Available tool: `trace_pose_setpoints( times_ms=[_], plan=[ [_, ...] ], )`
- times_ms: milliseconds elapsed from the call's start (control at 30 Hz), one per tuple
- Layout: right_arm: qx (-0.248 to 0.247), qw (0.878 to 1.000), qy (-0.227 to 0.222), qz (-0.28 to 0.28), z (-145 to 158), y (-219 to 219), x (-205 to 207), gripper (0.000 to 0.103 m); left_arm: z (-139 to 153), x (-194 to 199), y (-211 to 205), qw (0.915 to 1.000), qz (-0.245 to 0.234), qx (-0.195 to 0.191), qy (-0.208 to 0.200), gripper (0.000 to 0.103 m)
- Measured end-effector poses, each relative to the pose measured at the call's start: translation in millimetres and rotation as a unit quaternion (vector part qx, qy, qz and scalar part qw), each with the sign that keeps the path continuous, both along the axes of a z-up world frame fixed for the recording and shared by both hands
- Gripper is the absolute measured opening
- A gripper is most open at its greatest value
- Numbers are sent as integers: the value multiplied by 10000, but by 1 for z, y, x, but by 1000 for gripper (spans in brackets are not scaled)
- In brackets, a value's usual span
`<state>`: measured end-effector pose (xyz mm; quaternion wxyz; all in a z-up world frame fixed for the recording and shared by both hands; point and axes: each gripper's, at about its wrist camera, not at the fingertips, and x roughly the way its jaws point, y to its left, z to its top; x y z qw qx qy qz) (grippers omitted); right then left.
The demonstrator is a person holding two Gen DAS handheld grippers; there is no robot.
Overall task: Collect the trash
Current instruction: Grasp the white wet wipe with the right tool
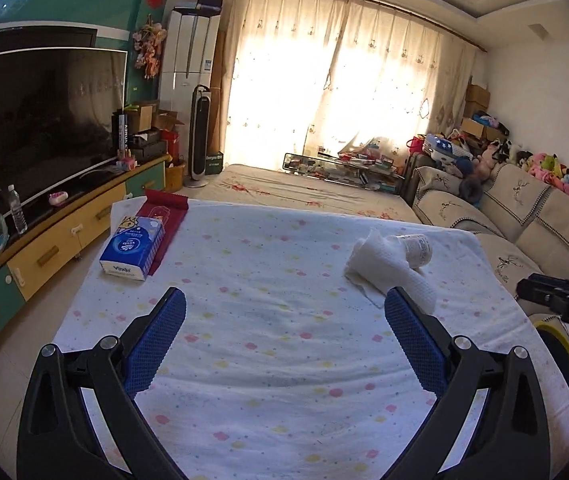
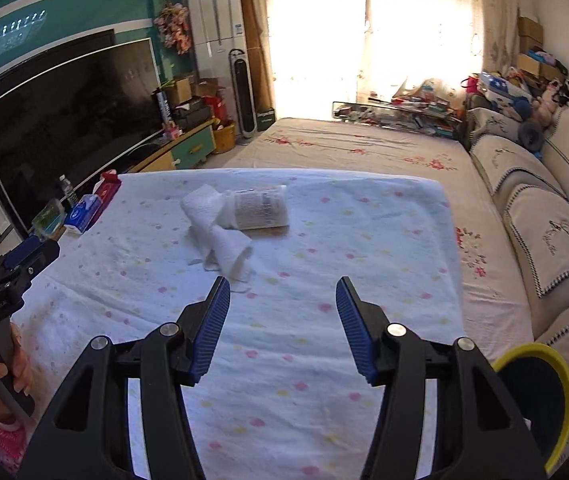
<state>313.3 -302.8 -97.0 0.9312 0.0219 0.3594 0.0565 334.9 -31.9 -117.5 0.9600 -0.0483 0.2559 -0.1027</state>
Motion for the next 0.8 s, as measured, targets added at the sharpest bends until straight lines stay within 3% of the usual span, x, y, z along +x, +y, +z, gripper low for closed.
trace_pose_setpoints(
  times_ms=[167, 500, 567, 633, 700, 800],
  plan=[
    [-121, 9987, 350, 344, -24, 42, 50, 53, -2, 3, 15, 9994, 267, -223, 60, 98],
    [-299, 9963, 749, 307, -54, 73, 111, 52, -8, 7, 22, 9985, 391, -341, 154, 98],
    [-296, 9959, 808, 287, -57, 72, 114, 39, -8, 8, 22, 9986, 389, -333, 152, 98],
    [-293, 9956, 835, 295, -60, 73, 114, 20, -9, 9, 21, 9986, 380, -350, 151, 98],
    [-245, 9958, 819, 338, -59, 72, 112, 9, -9, 10, 21, 9986, 376, -344, 159, 98],
    [-145, 9955, 791, 510, -54, 75, 105, 4, -10, 12, 20, 9987, 370, -313, 175, 98]
  ],
)
